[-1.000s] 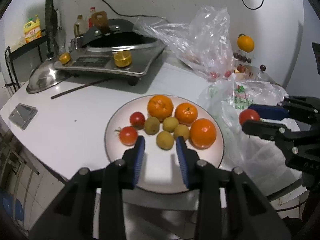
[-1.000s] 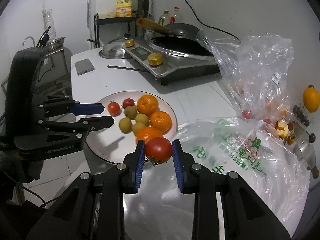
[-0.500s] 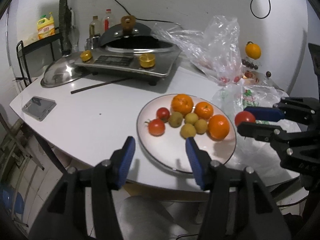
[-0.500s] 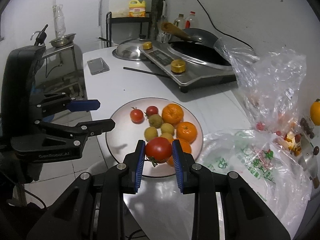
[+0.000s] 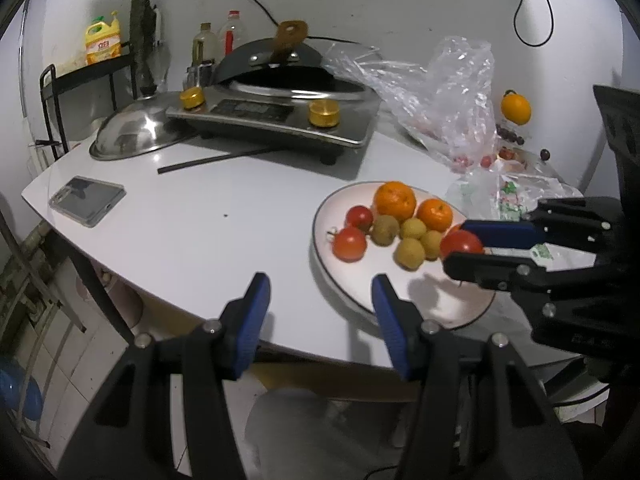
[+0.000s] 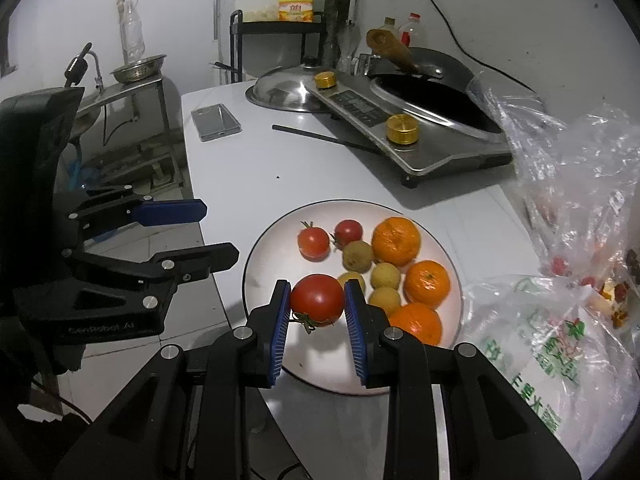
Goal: Organize fruits
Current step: 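Lower the red cherry tomato onto the plate and open the right gripper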
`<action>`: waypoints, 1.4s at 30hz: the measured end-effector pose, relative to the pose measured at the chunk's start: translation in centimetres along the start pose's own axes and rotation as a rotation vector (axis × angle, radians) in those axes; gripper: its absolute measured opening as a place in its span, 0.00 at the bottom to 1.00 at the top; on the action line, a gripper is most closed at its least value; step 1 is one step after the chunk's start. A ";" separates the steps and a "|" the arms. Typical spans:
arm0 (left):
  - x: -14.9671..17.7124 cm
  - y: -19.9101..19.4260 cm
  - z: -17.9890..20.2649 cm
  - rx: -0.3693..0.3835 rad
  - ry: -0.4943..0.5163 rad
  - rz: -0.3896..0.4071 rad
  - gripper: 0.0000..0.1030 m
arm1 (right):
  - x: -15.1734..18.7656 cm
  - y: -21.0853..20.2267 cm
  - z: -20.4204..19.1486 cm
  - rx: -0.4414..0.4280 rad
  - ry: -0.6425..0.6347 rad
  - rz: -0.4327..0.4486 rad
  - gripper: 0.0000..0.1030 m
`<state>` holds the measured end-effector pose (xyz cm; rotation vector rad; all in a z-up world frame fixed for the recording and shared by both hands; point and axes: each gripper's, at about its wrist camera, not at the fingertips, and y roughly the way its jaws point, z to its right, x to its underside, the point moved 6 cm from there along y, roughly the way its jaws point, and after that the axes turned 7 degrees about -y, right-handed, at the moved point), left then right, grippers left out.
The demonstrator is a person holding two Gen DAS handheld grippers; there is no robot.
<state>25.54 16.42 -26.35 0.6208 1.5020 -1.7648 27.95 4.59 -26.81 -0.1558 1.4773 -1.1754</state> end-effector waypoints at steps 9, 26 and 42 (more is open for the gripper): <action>0.3 0.7 -2.5 -0.008 -0.046 -0.009 0.53 | -0.9 3.2 -0.9 -0.040 0.024 -0.024 0.29; 0.6 1.8 -4.7 -0.002 -0.083 -0.021 0.53 | -1.0 7.3 -0.4 -0.145 0.171 -0.078 0.29; 0.2 0.4 -3.5 -0.008 -0.061 0.008 0.53 | -1.2 6.8 -0.4 -0.134 0.181 -0.082 0.43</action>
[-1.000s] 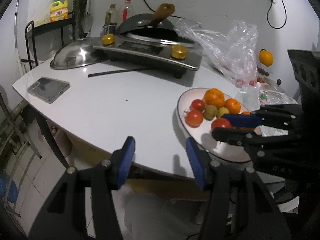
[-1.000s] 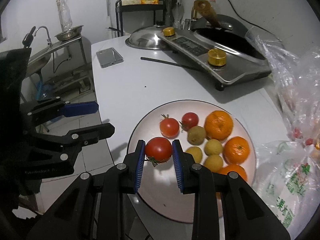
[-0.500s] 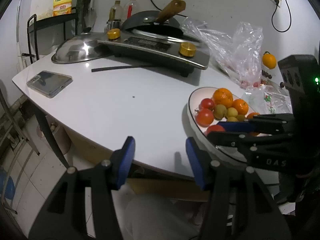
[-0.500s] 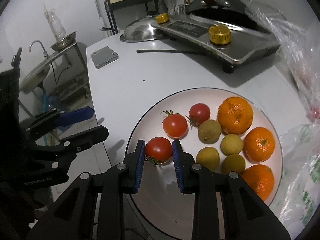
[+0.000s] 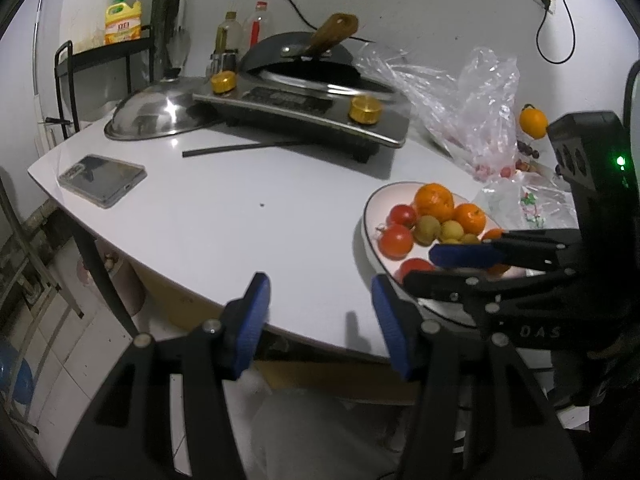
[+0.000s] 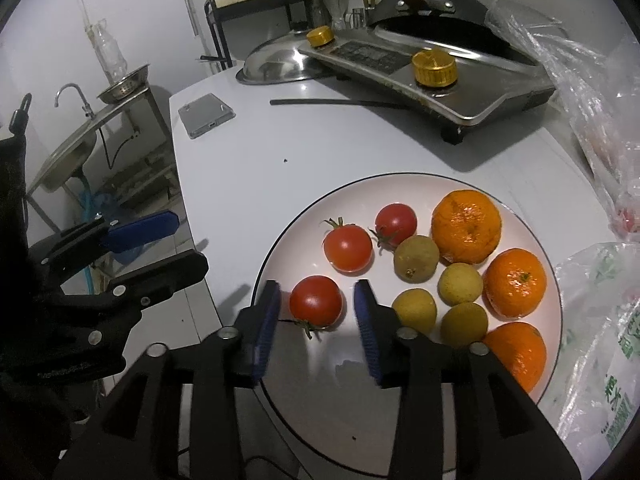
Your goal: Organize fruits
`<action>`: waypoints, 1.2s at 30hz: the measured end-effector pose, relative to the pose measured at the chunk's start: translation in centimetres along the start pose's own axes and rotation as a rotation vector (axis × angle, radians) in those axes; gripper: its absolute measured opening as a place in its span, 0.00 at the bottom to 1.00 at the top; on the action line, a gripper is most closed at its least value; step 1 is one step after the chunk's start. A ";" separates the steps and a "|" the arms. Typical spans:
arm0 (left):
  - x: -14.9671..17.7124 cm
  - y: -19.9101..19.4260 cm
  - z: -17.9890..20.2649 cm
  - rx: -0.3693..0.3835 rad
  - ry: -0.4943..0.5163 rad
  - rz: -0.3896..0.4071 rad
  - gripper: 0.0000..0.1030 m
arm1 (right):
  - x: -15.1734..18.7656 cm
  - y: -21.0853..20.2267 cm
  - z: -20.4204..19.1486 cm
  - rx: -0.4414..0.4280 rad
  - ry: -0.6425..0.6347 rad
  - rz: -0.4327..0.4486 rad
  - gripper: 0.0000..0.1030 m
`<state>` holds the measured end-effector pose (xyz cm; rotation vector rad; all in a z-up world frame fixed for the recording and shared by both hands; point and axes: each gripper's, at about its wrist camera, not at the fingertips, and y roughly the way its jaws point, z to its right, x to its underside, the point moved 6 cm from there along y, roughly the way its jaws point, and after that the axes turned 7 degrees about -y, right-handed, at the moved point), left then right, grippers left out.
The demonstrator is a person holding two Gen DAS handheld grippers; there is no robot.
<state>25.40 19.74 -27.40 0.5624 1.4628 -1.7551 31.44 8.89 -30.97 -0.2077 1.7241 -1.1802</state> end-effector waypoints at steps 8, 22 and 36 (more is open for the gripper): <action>-0.4 -1.9 1.5 -0.002 0.014 0.038 0.63 | 0.6 -2.7 0.3 0.032 -0.009 0.035 0.45; -0.4 -7.0 5.9 0.018 0.061 0.114 0.74 | 2.8 -9.1 1.0 0.101 0.003 0.110 0.45; 0.5 -12.1 10.8 0.033 0.124 0.181 0.93 | 6.0 -15.9 1.1 0.143 0.011 0.196 0.47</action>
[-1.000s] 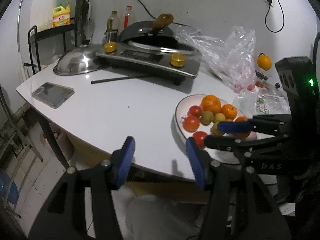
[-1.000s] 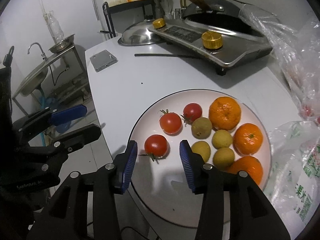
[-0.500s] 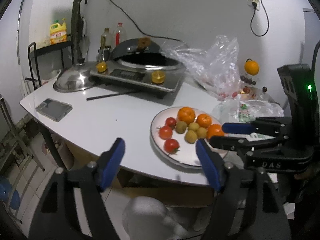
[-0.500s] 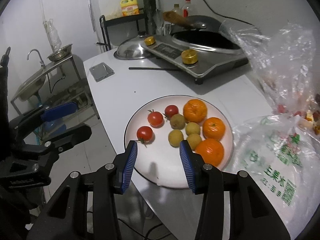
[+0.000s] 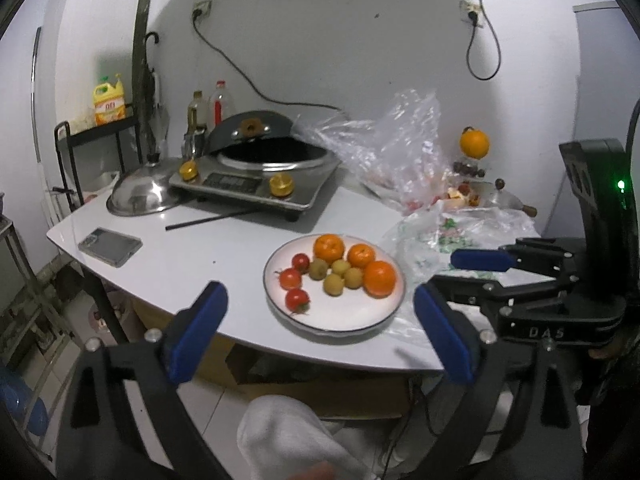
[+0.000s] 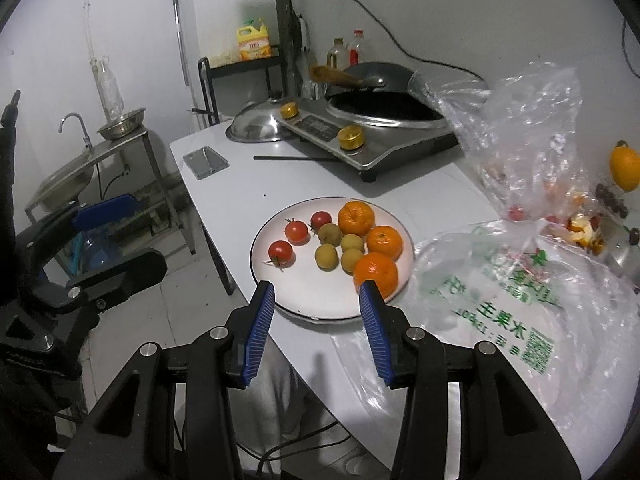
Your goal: Organize fruits
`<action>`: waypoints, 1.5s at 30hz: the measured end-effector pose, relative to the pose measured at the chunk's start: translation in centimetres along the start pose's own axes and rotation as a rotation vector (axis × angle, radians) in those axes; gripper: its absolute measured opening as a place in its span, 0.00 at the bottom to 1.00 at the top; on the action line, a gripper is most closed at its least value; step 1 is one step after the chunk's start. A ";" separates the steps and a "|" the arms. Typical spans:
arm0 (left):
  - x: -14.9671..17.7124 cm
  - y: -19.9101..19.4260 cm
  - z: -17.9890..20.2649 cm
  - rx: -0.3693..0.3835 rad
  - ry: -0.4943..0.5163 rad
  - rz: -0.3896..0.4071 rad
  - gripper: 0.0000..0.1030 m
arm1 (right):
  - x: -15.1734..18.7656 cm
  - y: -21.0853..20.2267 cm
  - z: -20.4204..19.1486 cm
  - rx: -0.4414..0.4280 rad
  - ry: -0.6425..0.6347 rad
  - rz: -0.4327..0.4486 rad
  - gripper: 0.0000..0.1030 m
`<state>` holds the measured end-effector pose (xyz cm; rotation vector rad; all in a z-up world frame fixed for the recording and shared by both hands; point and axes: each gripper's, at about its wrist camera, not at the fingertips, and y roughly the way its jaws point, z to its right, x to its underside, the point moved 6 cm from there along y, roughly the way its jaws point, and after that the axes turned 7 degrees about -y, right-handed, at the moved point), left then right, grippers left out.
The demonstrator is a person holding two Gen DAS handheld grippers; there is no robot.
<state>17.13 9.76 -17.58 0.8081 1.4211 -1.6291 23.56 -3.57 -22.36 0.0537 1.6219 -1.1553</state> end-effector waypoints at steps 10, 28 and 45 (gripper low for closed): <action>-0.2 -4.1 4.1 0.021 0.033 0.052 0.93 | 1.1 -6.6 0.8 0.067 0.001 0.094 0.51; -3.2 -11.8 8.3 0.014 0.101 0.215 0.99 | 0.1 -17.0 0.3 0.171 -0.020 0.285 0.54; -7.4 -16.7 11.1 0.024 0.151 0.355 0.99 | -2.5 -23.5 0.5 0.232 -0.051 0.429 0.64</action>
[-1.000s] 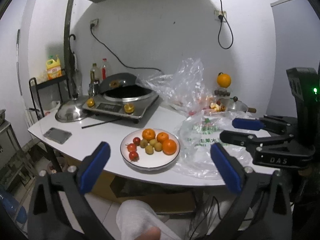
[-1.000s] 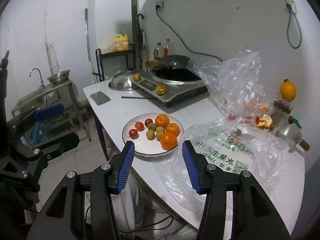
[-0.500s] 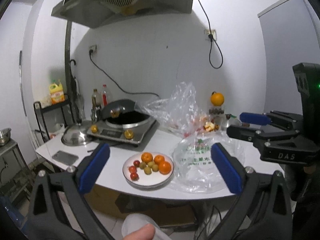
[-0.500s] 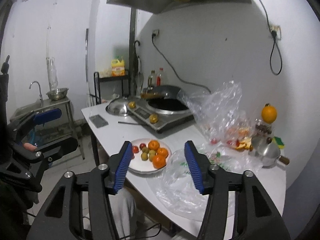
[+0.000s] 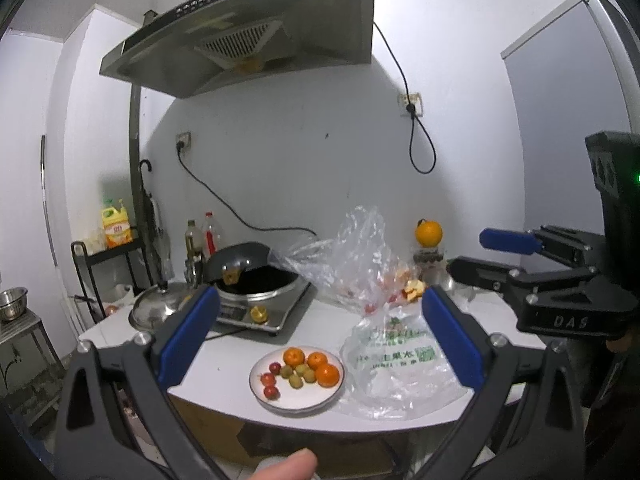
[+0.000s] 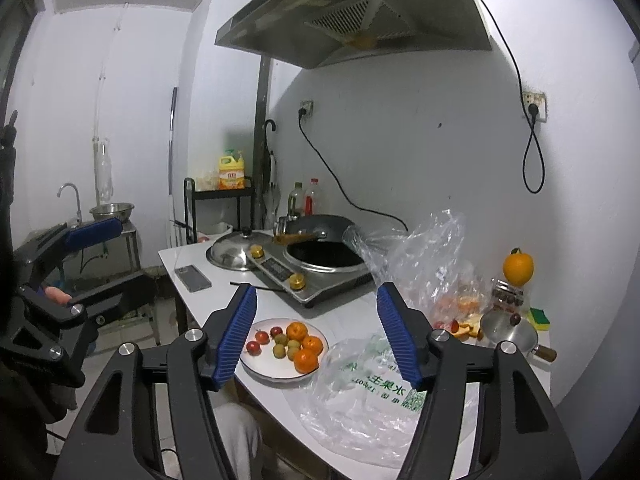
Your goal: Organize fruits
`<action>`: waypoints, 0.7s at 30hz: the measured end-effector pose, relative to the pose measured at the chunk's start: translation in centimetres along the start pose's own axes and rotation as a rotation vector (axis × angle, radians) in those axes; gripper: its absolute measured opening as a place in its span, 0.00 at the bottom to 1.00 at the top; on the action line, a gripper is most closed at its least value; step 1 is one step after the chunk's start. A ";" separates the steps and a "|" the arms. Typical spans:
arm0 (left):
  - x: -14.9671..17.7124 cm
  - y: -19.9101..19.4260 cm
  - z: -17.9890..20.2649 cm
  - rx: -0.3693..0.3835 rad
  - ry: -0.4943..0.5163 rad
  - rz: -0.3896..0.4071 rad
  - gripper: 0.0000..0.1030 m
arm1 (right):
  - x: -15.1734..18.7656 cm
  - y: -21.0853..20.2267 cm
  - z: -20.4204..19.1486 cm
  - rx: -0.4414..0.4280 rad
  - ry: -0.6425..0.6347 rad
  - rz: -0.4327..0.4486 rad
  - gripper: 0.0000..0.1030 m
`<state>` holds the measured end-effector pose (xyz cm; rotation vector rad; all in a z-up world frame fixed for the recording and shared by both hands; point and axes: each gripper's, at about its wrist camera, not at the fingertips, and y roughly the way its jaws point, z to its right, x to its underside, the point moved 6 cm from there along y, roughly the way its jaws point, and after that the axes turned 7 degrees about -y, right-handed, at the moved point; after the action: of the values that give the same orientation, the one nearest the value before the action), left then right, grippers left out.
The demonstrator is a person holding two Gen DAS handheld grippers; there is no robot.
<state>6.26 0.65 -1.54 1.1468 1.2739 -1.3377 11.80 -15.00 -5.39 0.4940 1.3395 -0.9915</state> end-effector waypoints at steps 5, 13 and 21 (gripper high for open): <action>-1.5 -0.7 0.6 0.011 0.004 0.037 0.99 | -0.7 -0.9 0.6 0.009 0.005 0.028 0.64; -2.9 -1.2 1.1 0.006 0.008 0.072 0.99 | -1.8 -1.8 1.0 0.020 -0.001 0.057 0.65; -3.7 -1.2 0.7 0.006 -0.018 0.097 0.99 | -2.6 -1.8 1.4 0.033 -0.008 0.073 0.65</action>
<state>5.54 0.10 2.30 1.1839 1.1873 -1.2781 11.28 -16.24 -2.17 0.5594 1.2911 -0.9555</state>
